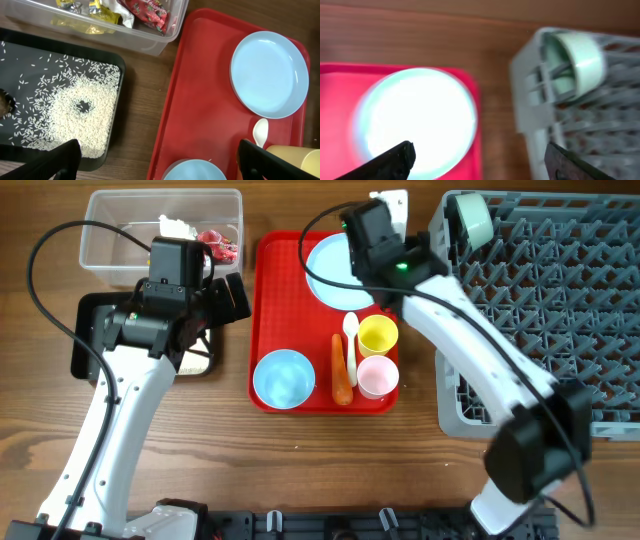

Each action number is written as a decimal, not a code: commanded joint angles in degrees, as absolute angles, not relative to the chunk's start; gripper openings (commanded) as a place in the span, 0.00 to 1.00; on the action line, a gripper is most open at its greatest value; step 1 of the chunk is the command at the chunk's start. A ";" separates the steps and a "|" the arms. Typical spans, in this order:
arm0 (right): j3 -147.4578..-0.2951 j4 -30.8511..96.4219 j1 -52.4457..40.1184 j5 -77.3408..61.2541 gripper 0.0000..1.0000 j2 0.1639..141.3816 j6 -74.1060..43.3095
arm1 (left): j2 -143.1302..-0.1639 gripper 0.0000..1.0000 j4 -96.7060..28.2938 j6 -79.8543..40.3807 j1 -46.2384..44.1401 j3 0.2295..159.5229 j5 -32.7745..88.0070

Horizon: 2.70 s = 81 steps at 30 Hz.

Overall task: Sort waste into correct bins and load items into the dishwasher rack
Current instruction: 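Move the right gripper back to the light-blue bowl on the tray, then grasp the light-blue bowl rim with the right gripper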

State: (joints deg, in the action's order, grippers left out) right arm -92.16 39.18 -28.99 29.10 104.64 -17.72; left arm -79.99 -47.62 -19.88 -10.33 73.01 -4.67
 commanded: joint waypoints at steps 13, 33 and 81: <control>-92.51 56.86 -25.69 2.87 0.90 85.08 -21.04 | -80.62 1.00 -46.83 -20.40 -10.20 72.97 5.56; -87.15 61.14 -23.97 -16.84 0.90 80.99 -18.28 | -91.64 1.00 -42.96 -29.36 -14.96 72.75 5.91; -79.57 43.35 -44.14 -5.69 0.04 101.54 -35.11 | -91.64 1.00 -45.25 -36.47 -4.23 72.75 5.91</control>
